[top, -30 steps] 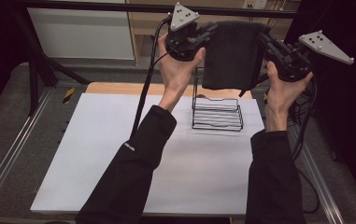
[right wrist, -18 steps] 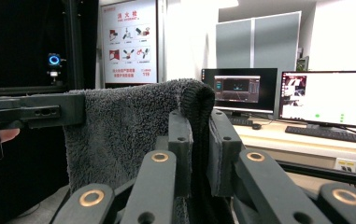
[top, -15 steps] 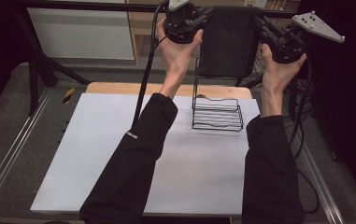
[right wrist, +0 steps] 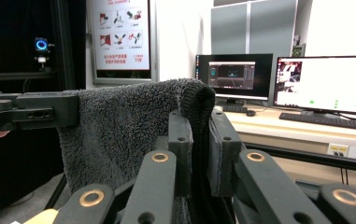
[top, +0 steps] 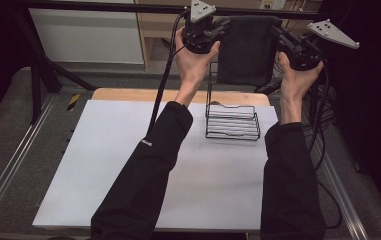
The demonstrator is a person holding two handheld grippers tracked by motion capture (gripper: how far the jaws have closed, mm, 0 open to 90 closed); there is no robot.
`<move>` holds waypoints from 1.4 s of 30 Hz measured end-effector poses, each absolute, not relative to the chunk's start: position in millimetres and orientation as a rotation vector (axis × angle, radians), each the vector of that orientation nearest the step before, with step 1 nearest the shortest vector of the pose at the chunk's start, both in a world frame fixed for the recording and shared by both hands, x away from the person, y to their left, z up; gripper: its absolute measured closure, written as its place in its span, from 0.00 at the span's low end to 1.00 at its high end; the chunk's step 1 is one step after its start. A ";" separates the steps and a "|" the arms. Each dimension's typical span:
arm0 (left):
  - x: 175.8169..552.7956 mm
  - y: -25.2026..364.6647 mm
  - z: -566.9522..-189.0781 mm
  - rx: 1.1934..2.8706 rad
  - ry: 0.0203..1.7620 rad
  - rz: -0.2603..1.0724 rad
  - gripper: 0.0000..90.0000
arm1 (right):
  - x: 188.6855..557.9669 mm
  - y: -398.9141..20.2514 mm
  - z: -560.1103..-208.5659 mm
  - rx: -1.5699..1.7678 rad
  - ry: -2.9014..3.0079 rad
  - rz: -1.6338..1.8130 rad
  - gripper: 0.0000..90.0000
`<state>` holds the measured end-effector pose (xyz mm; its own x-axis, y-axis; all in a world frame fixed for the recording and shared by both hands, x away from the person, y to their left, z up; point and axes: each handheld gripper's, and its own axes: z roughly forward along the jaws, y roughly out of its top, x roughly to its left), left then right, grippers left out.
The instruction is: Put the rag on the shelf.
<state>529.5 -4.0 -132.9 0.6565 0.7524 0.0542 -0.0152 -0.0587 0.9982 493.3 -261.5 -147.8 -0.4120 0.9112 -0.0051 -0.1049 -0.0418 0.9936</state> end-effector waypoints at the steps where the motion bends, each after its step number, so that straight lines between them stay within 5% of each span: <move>1: 530.0 -4.1 -134.0 1.518 0.644 0.703 0.89 | 493.9 -261.6 -148.9 0.909 1.419 1.574 0.91; 31: 527.4 9.9 -174.3 1.642 0.620 0.697 0.89 | 482.2 -255.3 -177.0 0.967 1.556 1.518 0.91; 42: 527.5 31.3 -151.2 1.566 0.641 0.712 0.90 | 493.6 -236.1 -162.5 0.929 1.529 1.586 0.91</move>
